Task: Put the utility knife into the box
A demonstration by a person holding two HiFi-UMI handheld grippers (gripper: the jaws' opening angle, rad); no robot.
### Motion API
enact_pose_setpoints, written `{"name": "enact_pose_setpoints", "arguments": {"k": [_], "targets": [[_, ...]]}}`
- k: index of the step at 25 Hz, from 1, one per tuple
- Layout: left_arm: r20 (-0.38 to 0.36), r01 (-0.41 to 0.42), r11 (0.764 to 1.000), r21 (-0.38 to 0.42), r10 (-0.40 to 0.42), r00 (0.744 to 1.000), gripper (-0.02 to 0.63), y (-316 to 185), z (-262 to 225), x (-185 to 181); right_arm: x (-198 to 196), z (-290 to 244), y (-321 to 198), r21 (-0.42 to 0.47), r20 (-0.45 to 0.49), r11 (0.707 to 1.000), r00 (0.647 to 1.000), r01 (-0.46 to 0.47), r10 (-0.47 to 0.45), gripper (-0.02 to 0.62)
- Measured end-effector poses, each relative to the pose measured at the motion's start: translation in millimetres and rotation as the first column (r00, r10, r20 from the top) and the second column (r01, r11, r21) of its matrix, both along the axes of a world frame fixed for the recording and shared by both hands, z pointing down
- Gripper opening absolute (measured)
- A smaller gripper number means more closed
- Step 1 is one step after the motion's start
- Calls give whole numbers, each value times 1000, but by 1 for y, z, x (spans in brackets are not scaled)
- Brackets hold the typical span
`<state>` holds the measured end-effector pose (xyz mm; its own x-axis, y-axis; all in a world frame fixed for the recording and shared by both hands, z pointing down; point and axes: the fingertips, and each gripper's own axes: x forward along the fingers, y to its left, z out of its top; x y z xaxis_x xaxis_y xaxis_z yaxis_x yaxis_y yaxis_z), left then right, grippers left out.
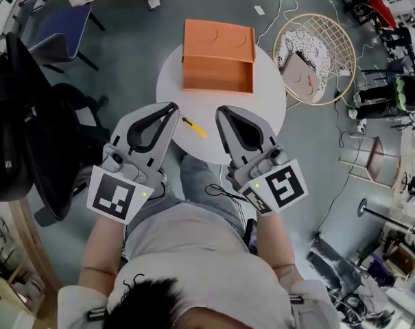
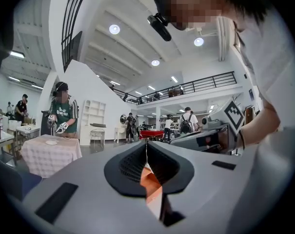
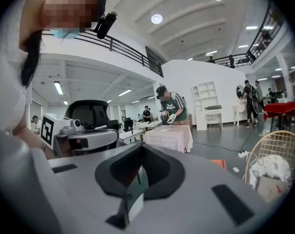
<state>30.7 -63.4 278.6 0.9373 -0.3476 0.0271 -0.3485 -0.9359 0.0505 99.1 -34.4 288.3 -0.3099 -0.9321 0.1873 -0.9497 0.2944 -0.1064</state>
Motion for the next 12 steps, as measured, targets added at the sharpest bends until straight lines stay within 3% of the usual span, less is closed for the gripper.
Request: {"name": "enact_pose_setpoints", "arguments": {"k": [12], "targets": [[41,183,982,-54,-181,983,14,-21,9,-17,-5,77,-28,-198,3,968,988,152,-155,9]]}}
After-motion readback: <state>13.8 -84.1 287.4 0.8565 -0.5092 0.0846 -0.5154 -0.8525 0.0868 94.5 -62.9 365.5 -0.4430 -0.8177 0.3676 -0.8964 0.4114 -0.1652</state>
